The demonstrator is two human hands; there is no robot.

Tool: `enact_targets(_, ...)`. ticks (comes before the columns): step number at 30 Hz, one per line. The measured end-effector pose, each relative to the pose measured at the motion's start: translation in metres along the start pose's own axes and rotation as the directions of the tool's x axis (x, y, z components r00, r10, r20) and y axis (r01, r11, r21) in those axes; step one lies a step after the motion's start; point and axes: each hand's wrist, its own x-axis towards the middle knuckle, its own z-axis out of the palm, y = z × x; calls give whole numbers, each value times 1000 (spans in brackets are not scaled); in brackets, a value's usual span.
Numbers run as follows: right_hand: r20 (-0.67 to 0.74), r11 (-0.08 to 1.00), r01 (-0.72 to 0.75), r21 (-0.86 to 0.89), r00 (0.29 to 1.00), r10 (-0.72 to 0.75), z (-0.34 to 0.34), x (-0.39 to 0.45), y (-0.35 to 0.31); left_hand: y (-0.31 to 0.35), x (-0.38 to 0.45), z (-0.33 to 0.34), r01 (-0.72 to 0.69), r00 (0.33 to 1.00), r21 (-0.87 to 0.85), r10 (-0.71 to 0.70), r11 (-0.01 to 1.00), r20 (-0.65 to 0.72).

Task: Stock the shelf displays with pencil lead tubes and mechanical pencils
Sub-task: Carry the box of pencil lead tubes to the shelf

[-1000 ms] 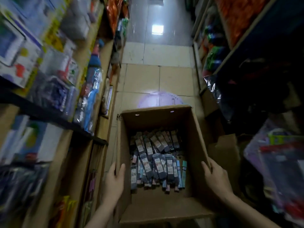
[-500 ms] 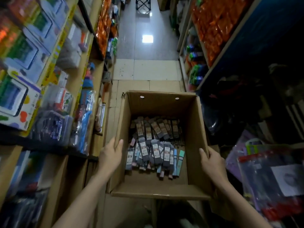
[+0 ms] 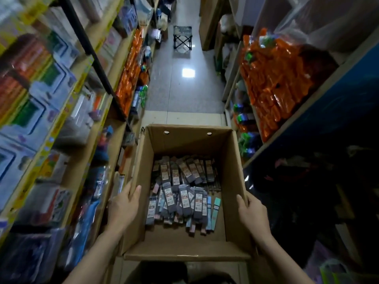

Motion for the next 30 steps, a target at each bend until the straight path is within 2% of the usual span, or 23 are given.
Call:
enact_targets(3, -18, 1000, 9, -4, 1000, -9, 13, 65, -37, 24, 70, 4, -39, 999, 3, 39, 999, -26)
enact_targets(8, -50, 1000, 4, 2, 999, -4, 29, 166, -108, 68, 197, 6, -58, 998, -12, 59, 998, 24)
enact_targets(16, -88, 998, -57, 21, 994, 59, 36, 319, -215, 173, 382, 13, -109, 993, 25, 108, 994, 47)
enact_targets(22, -45, 999, -37, 28, 998, 38, 34, 470, -276, 252, 513, 45, -140, 990, 28, 139, 990, 27)
enact_targets(30, 17, 999, 37, 14, 999, -37, 21, 659, -388, 353, 673, 56, -103, 995, 46, 104, 994, -13)
